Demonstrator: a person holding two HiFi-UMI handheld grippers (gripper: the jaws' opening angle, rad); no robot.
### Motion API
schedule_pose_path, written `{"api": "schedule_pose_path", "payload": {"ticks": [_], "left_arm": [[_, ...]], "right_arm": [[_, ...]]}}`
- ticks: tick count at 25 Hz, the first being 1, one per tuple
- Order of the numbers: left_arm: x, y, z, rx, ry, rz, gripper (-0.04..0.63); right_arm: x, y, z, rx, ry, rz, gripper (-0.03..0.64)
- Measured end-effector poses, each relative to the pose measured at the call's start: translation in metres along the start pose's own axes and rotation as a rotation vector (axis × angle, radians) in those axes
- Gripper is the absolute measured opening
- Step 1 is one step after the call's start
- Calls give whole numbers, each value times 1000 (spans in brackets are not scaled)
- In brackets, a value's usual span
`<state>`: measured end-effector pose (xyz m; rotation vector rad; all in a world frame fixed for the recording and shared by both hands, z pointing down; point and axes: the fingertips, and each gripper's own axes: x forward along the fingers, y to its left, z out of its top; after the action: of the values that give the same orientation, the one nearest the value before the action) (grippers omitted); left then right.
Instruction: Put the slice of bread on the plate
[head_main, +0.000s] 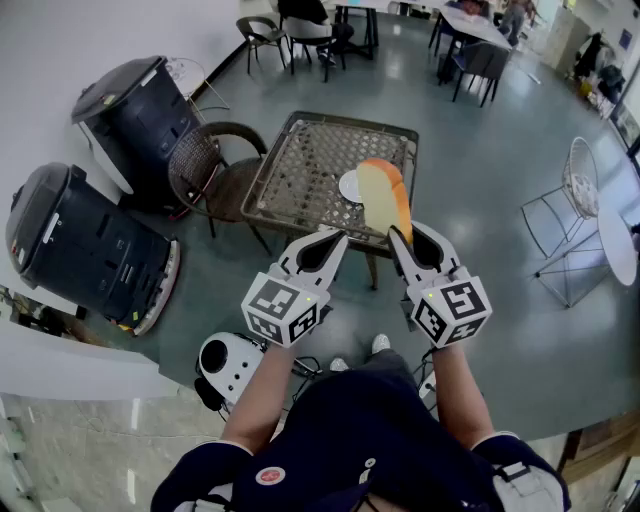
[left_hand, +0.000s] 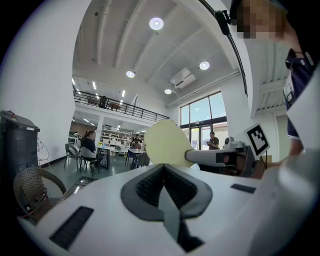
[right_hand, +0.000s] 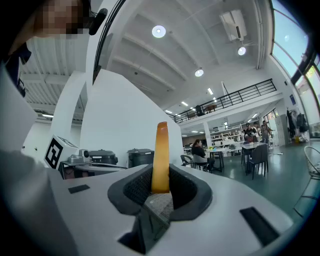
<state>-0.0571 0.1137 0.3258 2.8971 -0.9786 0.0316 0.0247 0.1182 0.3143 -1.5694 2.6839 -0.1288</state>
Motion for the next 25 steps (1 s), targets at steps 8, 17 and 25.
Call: {"api": "schedule_pose_path", "payload": {"ticks": [8,17,25], "left_arm": [[0,2,-2,-1,13,-11,5],[-1,3,-4,-2,16,-21,5],[1,12,-4,1,2,-34,5]], "right_arm": [[4,4,1,14,-9,14,91],[5,4,-1,9,-3,2,91],[13,5,-4,2,-3,-12,91]]}}
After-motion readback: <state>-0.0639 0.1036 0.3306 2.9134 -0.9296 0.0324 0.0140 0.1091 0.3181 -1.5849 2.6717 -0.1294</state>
